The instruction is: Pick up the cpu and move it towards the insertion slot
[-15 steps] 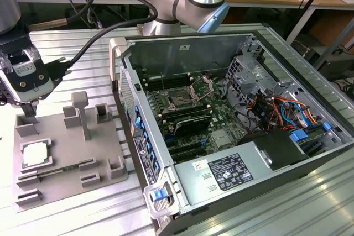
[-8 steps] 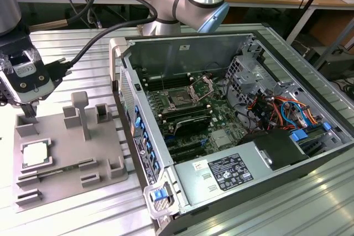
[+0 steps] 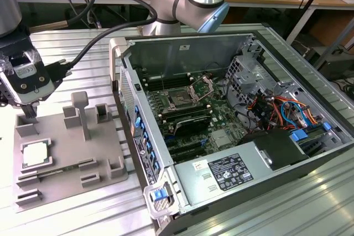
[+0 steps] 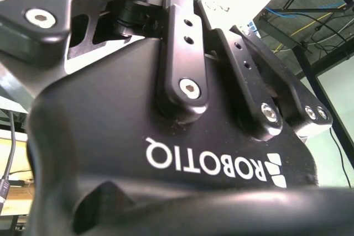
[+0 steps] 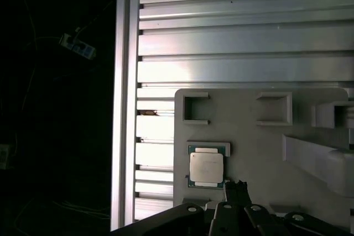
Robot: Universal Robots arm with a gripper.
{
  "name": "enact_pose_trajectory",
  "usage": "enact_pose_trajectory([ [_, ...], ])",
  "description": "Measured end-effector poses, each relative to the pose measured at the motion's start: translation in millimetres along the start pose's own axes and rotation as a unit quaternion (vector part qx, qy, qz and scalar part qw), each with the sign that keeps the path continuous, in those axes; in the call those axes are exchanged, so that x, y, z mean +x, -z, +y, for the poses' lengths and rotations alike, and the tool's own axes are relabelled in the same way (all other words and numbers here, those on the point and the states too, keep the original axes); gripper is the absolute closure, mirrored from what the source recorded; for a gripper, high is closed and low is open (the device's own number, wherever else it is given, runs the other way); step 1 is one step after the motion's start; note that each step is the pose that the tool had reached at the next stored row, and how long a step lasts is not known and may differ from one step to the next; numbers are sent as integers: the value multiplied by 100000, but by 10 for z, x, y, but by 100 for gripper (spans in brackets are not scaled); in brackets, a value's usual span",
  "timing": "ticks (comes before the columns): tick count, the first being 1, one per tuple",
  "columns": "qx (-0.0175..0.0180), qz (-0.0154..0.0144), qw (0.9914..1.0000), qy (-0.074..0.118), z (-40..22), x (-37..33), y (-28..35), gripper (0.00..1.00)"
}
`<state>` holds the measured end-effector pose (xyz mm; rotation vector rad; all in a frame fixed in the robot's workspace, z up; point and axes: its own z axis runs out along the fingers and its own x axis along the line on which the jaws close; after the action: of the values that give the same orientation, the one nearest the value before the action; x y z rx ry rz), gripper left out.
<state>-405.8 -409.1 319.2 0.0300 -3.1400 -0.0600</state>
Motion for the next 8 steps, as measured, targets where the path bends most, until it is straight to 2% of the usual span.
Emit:
enact_pose_trajectory([
  [8, 0, 0, 100000, 1, -1, 0, -14, 89],
])
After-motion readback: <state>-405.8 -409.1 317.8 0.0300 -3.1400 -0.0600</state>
